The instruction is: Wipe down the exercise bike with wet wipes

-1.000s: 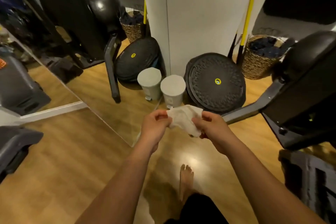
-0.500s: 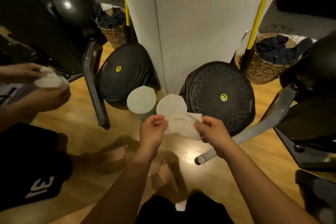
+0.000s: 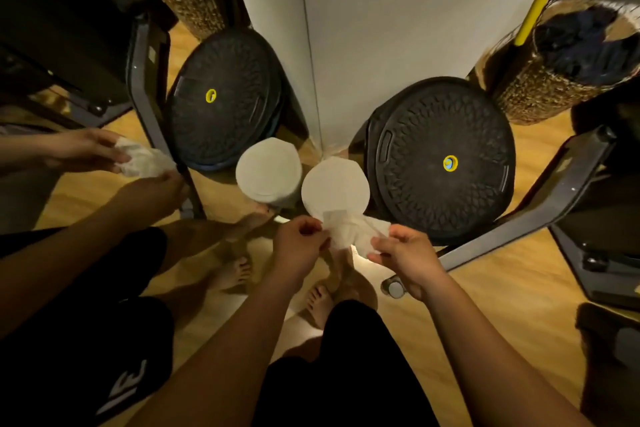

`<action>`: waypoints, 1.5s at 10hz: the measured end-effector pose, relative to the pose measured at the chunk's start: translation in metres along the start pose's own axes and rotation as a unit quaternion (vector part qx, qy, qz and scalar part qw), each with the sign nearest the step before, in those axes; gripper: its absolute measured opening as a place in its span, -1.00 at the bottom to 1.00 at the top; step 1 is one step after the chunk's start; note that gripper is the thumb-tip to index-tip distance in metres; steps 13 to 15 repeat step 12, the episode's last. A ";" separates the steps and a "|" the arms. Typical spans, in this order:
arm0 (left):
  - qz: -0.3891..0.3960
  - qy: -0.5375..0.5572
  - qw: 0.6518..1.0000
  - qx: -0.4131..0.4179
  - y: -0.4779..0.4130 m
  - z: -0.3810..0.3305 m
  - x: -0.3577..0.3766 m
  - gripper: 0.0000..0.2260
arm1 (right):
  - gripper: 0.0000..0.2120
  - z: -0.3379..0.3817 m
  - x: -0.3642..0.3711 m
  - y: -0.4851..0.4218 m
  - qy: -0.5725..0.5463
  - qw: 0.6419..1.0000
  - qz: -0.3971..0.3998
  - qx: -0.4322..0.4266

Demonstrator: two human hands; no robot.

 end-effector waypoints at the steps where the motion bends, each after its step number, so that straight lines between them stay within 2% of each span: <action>1: 0.015 -0.013 1.000 -0.023 -0.018 0.017 0.001 -0.96 | -0.85 -0.017 0.008 -0.026 -0.008 0.999 -0.017 0.033; 2: 0.014 0.001 0.998 -0.054 -0.040 0.033 0.008 -0.94 | -0.91 -0.029 0.015 -0.052 0.007 0.998 -0.032 0.045; 4: 0.029 0.086 0.986 -0.142 -0.073 0.070 0.037 -0.87 | -0.84 -0.057 0.022 -0.085 -0.031 0.994 -0.089 0.063; 5: 0.027 0.112 0.976 -0.186 -0.085 0.090 0.046 -0.86 | -0.89 -0.078 0.023 -0.098 -0.042 0.989 -0.106 0.095; 6: 0.013 0.106 0.975 -0.194 -0.104 0.103 0.048 -0.87 | -0.86 -0.097 0.027 -0.121 -0.061 0.983 -0.117 0.128; 7: -0.004 0.105 0.979 -0.176 -0.129 0.107 0.054 -0.87 | -0.74 -0.103 0.032 -0.146 -0.085 0.979 -0.129 0.136; 8: 0.007 0.132 0.977 -0.165 -0.159 0.109 0.070 -0.89 | -0.78 -0.104 0.039 -0.176 -0.108 0.979 -0.111 0.129; 9: 0.025 0.142 0.976 -0.162 -0.194 0.111 0.088 -0.88 | -0.85 -0.107 0.048 -0.214 -0.169 0.967 -0.110 0.158; 10: 0.089 0.259 0.952 -0.140 -0.222 0.100 0.103 -0.87 | -0.93 -0.098 0.059 -0.246 -0.251 0.947 -0.086 0.178; 11: 0.106 0.326 0.920 -0.190 -0.230 0.103 0.104 -0.73 | -0.79 -0.093 0.053 -0.264 -0.238 0.954 -0.049 0.178; 12: 0.065 0.324 0.918 -0.219 -0.215 0.108 0.091 -0.75 | -0.74 -0.104 0.027 -0.259 -0.136 0.973 -0.088 0.162; 15: 0.065 0.324 0.918 -0.219 -0.215 0.108 0.091 -0.75 | -0.74 -0.104 0.027 -0.259 -0.136 0.973 -0.088 0.162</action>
Point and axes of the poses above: each hand's wrist, its own y-axis away from the middle knuckle, its own x-axis out of the palm, z = x × y, the point moved 6 cm from there along -y, towards the middle knuckle, and after that the axes turned 4 degrees about -y, right-handed, at the moved point
